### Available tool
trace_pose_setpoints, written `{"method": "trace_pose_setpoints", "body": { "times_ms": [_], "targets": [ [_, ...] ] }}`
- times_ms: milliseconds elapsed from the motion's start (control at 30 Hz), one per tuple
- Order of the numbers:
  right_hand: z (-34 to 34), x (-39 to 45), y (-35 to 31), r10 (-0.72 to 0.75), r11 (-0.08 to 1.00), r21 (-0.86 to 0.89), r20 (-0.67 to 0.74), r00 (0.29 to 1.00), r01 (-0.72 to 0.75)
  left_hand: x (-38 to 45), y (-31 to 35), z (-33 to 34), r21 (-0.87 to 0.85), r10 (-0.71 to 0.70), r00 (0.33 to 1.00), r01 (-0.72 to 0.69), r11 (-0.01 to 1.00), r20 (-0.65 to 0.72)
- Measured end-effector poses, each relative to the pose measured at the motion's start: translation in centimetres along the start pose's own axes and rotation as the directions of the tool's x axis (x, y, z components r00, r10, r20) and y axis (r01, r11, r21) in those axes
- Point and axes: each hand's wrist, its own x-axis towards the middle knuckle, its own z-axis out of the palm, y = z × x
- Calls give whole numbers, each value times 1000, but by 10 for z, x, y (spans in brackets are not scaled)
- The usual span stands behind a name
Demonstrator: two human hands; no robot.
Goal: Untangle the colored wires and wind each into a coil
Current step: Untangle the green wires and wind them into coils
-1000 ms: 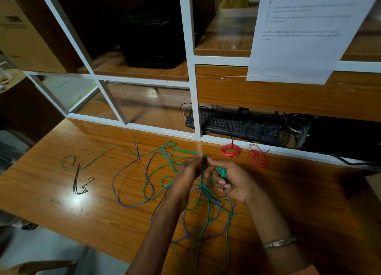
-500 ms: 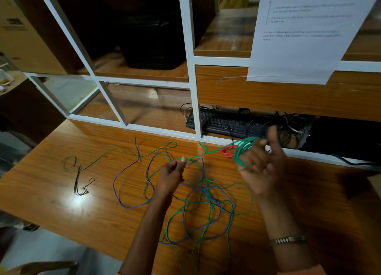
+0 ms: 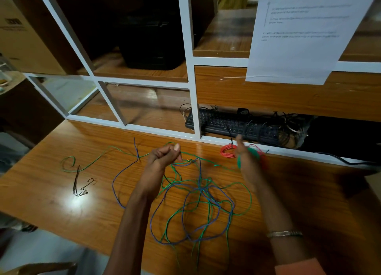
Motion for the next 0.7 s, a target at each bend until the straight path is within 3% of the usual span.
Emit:
{"method": "trace_pose_setpoints", "body": {
  "times_ms": [67,133,267,333,433,500,567,633,700],
  "targets": [
    [17,-12,5,98,971,-236,271,958,-33,6,3,0,-25,21,998,-23,999,-65],
    [32,-31,12,205,945,-324,498,842,-38,10,5,0,15,30,991,-28,999,-129],
    [38,-52,14,319,901,-433,679,662,10,12,0,-3,148,71,988,-50,988,-140],
    [30,-52,8,281,942,-337,795,537,6,13,-9,-10,196,82,980,-46,979,-181],
    [17,-53,1,55,992,-28,973,222,-124,14,-22,-15,220,65,964,-6,975,-259],
    [17,-56,-4,-161,960,188,977,142,-205,12,-28,-11,218,21,963,40,975,-269],
    [18,-56,-9,-423,845,444,896,135,-299,11,-36,-2,207,-46,972,95,974,-231],
    [18,-52,-16,-625,611,634,754,202,-475,10,-42,7,196,-119,986,140,971,-116],
    [15,-47,-17,-655,368,791,594,468,-489,6,-48,14,192,-181,983,173,966,25]
  ]
}}
